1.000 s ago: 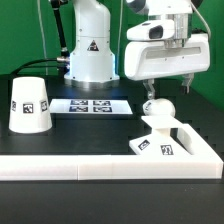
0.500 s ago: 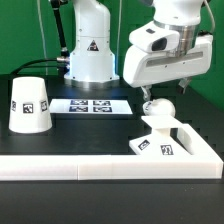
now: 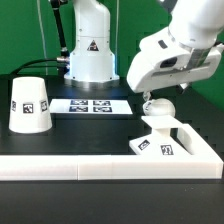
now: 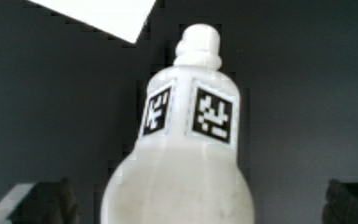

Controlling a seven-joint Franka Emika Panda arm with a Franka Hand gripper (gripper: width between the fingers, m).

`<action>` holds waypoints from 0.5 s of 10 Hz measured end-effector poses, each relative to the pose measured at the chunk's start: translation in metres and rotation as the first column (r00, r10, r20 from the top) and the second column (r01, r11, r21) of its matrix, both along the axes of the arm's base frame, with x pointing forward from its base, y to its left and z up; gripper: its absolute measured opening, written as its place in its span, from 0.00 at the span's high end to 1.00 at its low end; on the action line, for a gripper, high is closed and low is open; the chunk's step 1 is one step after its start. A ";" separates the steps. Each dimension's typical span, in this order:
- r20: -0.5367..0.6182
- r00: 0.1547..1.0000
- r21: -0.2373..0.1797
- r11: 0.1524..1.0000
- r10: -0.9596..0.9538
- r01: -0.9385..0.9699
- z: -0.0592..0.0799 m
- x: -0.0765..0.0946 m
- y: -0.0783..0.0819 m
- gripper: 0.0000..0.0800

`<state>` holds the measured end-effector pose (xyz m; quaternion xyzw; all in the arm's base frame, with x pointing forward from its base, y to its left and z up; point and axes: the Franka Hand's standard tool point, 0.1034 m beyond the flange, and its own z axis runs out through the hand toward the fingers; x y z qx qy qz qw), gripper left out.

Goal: Assemble lamp

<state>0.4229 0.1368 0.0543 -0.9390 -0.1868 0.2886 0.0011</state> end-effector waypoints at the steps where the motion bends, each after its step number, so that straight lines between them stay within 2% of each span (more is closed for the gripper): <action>1: -0.052 0.999 -0.025 1.000 0.007 -0.009 -0.001 -0.003 -0.003 0.13; 4: -0.223 0.975 -0.096 0.995 0.000 -0.022 -0.006 -0.004 -0.001 0.13; 5: -0.262 0.965 -0.105 0.994 0.000 -0.028 -0.010 -0.004 0.000 0.13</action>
Offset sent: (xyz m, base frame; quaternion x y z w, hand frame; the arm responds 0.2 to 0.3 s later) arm 0.0062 0.0036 -0.0021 -0.0313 -0.1944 0.0320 0.9799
